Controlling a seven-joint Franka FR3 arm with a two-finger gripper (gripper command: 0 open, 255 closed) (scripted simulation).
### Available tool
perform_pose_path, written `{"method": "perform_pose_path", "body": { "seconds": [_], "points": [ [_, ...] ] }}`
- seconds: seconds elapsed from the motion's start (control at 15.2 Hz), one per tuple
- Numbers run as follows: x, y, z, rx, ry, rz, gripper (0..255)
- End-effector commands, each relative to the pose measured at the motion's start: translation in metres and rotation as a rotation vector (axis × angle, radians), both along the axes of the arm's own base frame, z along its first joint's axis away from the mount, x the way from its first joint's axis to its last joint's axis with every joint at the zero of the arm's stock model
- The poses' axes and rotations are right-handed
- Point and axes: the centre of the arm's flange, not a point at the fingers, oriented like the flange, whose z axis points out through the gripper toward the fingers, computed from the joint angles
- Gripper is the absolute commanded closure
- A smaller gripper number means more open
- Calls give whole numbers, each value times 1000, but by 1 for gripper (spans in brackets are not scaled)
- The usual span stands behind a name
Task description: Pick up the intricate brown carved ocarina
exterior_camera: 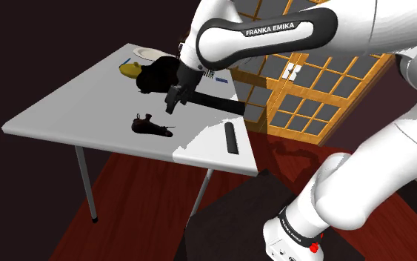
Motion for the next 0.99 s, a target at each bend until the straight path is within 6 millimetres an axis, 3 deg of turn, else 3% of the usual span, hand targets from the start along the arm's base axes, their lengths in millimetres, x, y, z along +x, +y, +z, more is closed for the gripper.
{"method": "perform_pose_path", "body": {
  "seconds": [0.0, 0.33, 0.92],
  "points": [
    [8, 18, -14, 7, -1, 42, 0],
    [24, 70, -46, 21, -2, 144, 0],
    [24, 72, -87, 21, -2, 147, 0]
  ]
}}
